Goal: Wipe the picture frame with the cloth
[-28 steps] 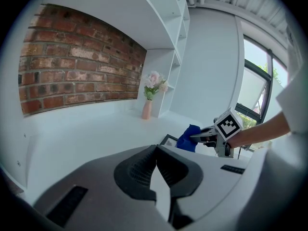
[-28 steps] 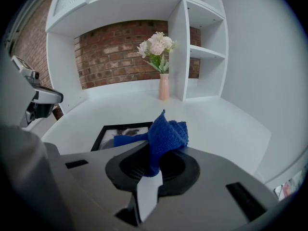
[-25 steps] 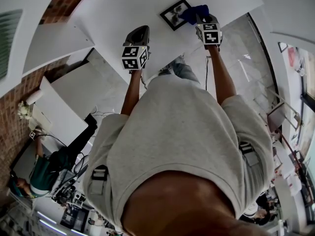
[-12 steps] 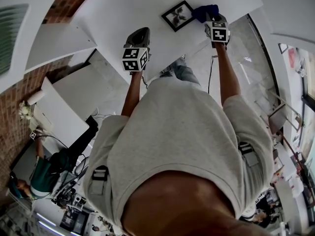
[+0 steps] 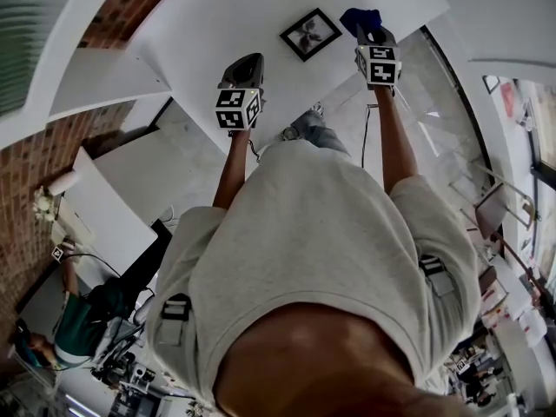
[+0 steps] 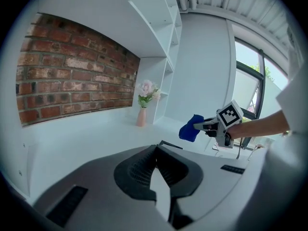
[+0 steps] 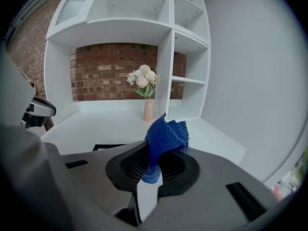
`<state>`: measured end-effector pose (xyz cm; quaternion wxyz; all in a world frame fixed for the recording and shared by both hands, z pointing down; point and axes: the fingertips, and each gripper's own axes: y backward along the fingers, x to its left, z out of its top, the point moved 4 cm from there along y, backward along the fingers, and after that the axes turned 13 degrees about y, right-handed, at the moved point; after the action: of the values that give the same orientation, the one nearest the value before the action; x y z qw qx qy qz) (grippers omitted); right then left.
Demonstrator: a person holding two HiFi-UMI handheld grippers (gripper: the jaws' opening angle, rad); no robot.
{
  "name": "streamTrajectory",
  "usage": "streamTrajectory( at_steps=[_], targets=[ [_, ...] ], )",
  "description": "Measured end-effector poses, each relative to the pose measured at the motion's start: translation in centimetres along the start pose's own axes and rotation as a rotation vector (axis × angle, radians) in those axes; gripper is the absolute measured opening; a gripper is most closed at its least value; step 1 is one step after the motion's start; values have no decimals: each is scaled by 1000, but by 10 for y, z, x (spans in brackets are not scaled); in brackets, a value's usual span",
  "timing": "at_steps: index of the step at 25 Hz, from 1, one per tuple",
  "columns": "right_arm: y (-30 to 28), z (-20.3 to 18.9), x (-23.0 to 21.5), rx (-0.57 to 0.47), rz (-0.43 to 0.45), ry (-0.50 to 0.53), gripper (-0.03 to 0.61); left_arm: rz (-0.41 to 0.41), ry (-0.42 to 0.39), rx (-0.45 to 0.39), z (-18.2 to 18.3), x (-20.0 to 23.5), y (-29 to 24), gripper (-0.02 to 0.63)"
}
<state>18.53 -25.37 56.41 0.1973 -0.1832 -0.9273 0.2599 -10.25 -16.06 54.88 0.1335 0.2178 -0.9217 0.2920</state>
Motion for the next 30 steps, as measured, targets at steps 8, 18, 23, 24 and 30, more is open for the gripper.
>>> streamTrajectory(
  at_steps=[8, 18, 23, 24, 30],
  targets=[
    [42, 19, 28, -86, 10, -69, 55, -25, -31, -43, 14, -11, 14, 17],
    [96, 48, 53, -199, 4, -55, 55, -49, -57, -116, 31, -28, 35, 17],
    [127, 57, 61, -243, -3, -43, 55, -52, -67, -150, 38, -36, 49, 17],
    [132, 58, 64, -250, -5, -40, 55, -54, -68, -157, 39, -37, 53, 17],
    [160, 60, 75, -275, -22, -41, 55, -62, -71, -189, 39, -41, 71, 17]
  ],
)
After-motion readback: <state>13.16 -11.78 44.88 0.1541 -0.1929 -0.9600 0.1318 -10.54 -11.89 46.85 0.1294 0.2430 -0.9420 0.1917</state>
